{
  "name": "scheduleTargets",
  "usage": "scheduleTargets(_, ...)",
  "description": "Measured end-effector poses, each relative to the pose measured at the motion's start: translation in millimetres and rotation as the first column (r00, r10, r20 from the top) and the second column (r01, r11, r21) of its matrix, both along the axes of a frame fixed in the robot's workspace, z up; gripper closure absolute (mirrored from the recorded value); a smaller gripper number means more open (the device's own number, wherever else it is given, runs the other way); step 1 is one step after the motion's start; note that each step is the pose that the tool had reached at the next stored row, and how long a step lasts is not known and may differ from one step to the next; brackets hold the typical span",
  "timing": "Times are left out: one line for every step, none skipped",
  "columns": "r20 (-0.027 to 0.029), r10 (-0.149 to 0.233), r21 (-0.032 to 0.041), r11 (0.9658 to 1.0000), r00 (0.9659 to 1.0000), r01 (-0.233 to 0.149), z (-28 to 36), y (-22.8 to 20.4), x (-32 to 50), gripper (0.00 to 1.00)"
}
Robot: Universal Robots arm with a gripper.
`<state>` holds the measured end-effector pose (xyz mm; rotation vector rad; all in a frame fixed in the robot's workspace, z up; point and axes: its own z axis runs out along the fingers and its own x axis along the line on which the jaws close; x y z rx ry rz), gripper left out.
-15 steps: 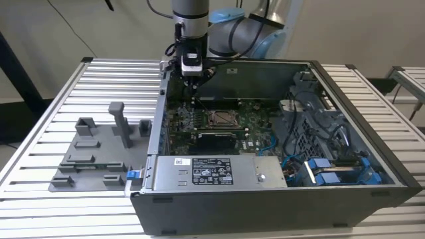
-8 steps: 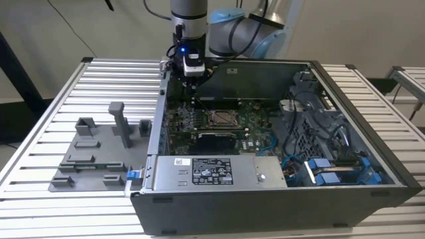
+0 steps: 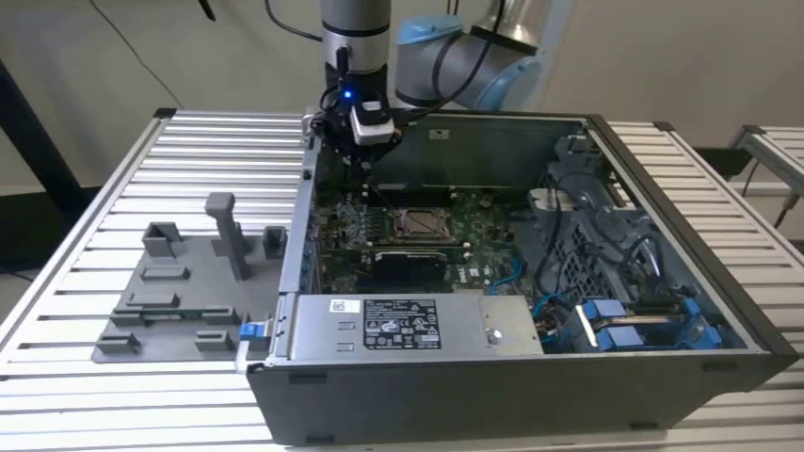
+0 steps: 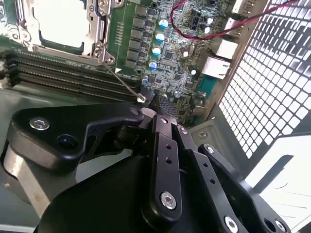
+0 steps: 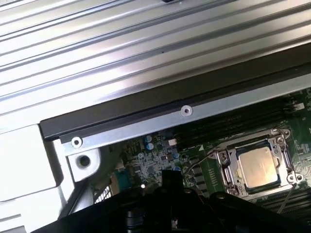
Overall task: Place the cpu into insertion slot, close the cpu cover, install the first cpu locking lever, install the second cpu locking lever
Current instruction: 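Install the first cpu locking lever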
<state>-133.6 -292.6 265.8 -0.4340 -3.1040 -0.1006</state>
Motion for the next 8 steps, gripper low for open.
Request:
scheduleTargets(-0.0001,0.017,0.0,0.9998,0.9998,-0.017,-0.1,0.0,-0.1,0.89)
scheduleTargets(-0.0001,0.034,0.0001,0.9994,0.9994,-0.034,-0.1,0.0,-0.2,0.89)
scheduleTargets(0.0002,0.046,0.0004,0.9989,0.9989,-0.046,-0.2,-0.2,-0.3,0.89)
scheduleTargets(0.0003,0.052,0.0008,0.9987,0.9987,-0.052,-0.3,-0.6,-0.4,0.89)
scheduleTargets(0.0004,0.056,0.0021,0.9984,0.9984,-0.056,-0.4,-0.9,-0.6,0.89)
scheduleTargets(0.0003,0.061,0.0025,0.9981,0.9982,-0.061,-0.5,-1.2,-0.7,0.89)
scheduleTargets(0.0002,0.065,0.0029,0.9979,0.9979,-0.065,-0.5,-1.5,-0.8,0.89)
scheduleTargets(0.0,0.07,0.0038,0.9976,0.9976,-0.07,-0.5,-1.7,-0.8,0.89)
